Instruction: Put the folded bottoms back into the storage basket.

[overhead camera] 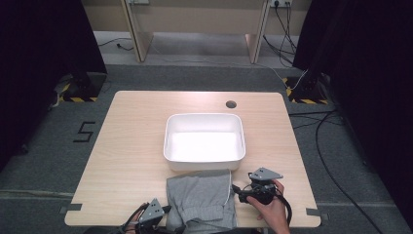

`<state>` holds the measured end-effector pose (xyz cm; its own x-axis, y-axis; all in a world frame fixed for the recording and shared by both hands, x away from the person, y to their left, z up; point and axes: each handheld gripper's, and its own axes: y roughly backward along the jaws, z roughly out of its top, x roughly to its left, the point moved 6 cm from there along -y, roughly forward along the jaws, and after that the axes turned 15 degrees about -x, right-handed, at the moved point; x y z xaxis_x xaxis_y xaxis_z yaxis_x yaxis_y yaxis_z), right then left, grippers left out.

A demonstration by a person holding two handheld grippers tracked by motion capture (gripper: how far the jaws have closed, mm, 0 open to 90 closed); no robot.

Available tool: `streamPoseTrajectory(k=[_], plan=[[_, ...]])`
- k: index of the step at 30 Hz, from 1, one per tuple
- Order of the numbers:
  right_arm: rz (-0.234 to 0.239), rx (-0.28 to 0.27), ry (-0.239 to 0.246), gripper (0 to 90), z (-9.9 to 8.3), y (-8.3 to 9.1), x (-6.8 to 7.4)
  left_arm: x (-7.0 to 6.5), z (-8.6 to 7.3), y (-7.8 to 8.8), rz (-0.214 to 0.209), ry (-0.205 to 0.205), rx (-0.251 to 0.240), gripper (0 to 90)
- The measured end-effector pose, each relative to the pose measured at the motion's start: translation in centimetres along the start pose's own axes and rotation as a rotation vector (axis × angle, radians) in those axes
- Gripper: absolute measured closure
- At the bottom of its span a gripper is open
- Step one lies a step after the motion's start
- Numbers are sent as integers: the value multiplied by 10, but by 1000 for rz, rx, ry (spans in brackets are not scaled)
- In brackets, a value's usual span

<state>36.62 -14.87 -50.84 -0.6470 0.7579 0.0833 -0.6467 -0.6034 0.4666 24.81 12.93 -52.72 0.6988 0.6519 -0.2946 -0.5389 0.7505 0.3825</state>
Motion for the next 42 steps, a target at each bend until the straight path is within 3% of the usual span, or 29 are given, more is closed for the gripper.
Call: streamPoseTrajectory(k=[3,5,7,10,14,18,23,26,30,35,39,42], plan=[[-3,3,-14,217,-1,0,0,-7,1,-5,-13,-20,2,111],[-4,8,-13,220,-2,0,0,-9,0,-8,-2,-45,13,84],[-2,5,-5,221,-2,0,-1,-7,0,-12,16,-46,7,83],[-3,8,-12,219,-2,0,0,-6,3,-16,23,-59,7,152],[-4,11,-19,223,-3,-2,1,-9,5,-26,17,-120,8,238],[-11,7,-22,223,-2,-1,0,-6,10,-31,-13,-116,3,401],[-10,-7,-26,223,1,2,-2,-3,9,-28,-36,-126,-1,510],[-8,-15,-27,227,3,4,-1,4,10,-25,-59,-92,-6,592],[-19,-46,-25,227,12,12,-1,17,11,-17,-49,-100,-16,668],[7,-86,-23,224,25,16,10,25,11,-11,-50,-96,-9,686],[60,-23,-6,220,15,3,26,25,11,-10,-46,-113,-6,680],[70,13,-23,219,4,-9,24,23,10,-10,-38,-132,-7,676]])
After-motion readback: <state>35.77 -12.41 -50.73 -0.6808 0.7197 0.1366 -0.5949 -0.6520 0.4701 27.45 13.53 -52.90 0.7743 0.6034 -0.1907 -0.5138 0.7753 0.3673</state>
